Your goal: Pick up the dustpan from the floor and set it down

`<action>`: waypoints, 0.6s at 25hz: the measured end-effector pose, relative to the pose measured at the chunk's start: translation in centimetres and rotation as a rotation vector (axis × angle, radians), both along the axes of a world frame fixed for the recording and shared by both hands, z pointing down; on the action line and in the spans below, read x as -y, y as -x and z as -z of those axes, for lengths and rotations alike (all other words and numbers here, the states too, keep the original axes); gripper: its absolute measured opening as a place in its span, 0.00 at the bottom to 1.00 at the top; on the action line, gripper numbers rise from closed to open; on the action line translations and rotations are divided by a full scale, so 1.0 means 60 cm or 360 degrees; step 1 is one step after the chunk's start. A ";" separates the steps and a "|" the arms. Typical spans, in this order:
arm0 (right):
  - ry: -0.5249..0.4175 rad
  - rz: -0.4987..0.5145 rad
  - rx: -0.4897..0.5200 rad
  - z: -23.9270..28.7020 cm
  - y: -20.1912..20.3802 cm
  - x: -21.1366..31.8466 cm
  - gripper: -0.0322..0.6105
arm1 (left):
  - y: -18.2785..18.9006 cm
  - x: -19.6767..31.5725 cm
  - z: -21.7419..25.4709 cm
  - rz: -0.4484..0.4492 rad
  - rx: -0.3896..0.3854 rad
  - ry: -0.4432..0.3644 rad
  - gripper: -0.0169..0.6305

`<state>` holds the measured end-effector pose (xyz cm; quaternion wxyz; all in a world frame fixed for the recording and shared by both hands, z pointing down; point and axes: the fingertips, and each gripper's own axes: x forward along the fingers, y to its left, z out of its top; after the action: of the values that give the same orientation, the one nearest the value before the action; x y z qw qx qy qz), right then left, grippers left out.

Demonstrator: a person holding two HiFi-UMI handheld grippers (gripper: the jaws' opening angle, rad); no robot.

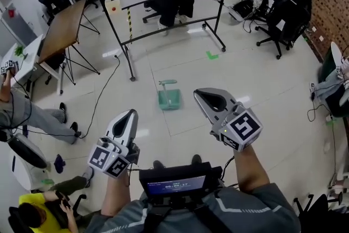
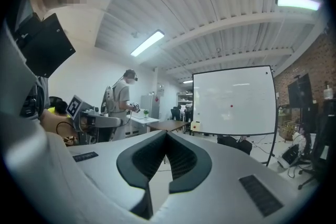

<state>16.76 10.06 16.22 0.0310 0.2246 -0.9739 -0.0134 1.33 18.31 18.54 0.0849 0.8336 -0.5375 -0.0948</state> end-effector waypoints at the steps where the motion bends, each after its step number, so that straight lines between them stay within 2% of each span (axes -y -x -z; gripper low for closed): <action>1: -0.0003 -0.0018 0.0007 0.000 0.002 -0.001 0.08 | 0.002 -0.003 -0.001 -0.0017 0.0019 0.0001 0.07; 7: 0.0023 -0.0089 0.0059 -0.001 0.038 -0.030 0.08 | 0.045 -0.028 0.015 -0.0067 0.0107 -0.0025 0.07; 12: 0.0030 -0.0084 0.0067 0.000 0.073 -0.043 0.08 | 0.078 -0.038 0.006 -0.0062 0.0067 -0.0004 0.07; 15: 0.0044 -0.0086 0.0068 0.001 0.087 -0.043 0.08 | 0.093 -0.035 0.010 -0.0064 0.0088 -0.0023 0.07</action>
<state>11.57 12.67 16.13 0.0135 0.2507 -0.9680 0.0056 -4.26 20.41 17.96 0.0660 0.8471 -0.5222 -0.0739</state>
